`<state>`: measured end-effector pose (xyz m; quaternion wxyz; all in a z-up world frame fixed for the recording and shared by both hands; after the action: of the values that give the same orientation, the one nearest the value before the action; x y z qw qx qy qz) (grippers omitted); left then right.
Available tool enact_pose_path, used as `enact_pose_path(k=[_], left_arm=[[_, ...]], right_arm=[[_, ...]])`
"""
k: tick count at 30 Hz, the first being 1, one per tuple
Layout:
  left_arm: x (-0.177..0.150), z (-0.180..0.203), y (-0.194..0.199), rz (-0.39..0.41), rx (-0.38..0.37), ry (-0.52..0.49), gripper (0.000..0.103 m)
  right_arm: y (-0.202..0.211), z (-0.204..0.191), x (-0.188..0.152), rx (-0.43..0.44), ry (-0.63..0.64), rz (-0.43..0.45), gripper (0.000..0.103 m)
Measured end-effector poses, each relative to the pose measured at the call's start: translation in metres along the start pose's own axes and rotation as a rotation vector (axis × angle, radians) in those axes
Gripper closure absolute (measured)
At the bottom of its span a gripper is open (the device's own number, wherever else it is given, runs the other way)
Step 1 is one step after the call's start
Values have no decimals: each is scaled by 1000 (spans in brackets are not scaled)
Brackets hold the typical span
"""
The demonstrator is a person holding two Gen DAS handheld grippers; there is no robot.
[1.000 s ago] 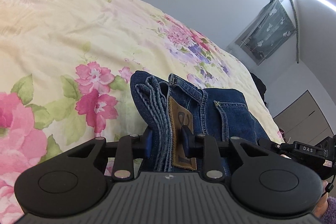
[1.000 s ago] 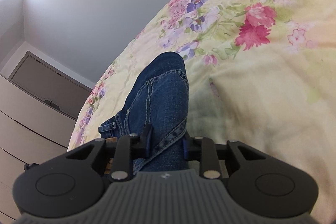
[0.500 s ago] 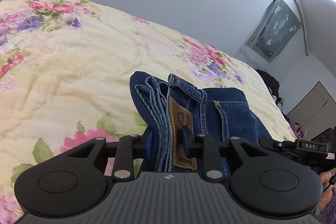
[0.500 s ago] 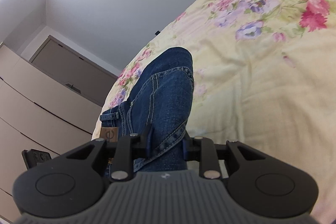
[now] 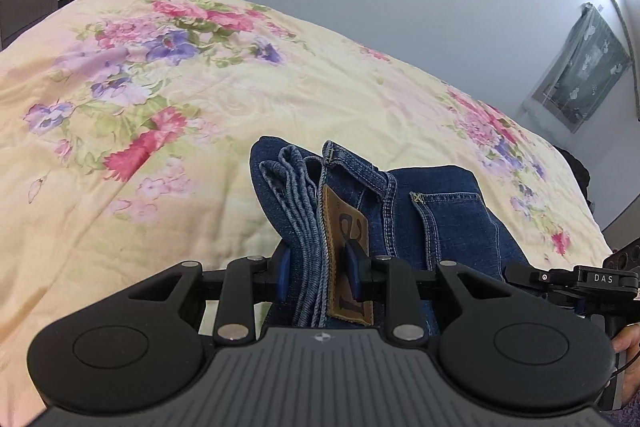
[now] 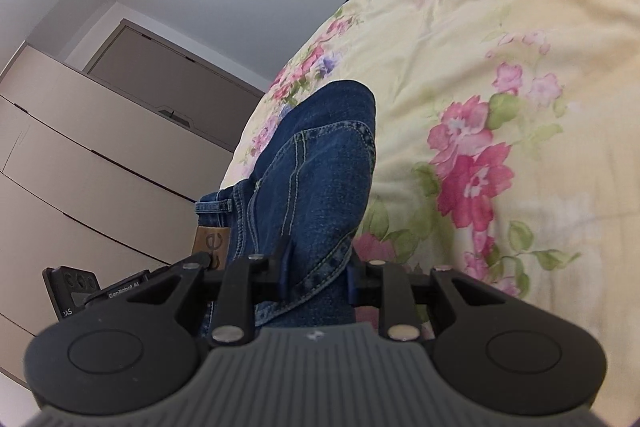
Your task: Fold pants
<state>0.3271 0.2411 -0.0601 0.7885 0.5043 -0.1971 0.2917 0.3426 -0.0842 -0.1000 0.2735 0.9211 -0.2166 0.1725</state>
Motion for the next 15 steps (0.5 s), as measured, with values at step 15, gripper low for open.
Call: enact_pose_path(k=[15], left_arm=[[-32, -66, -49, -19, -30, 74, 69]], right_arm=[[-70, 48, -20, -94, 6, -71, 82]])
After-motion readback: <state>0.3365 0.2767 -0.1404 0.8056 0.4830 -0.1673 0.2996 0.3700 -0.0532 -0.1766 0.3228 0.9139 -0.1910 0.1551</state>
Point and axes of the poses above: each gripper's, at about its wrist camera, not at the fingertips, and y roughly against the way its jaws point, z to its right, x to its top, the point moved 3 cm from there along -y, roughly the way its jaws point, and after that the axes turned 5 degrees about y, right-handed, at the moved point
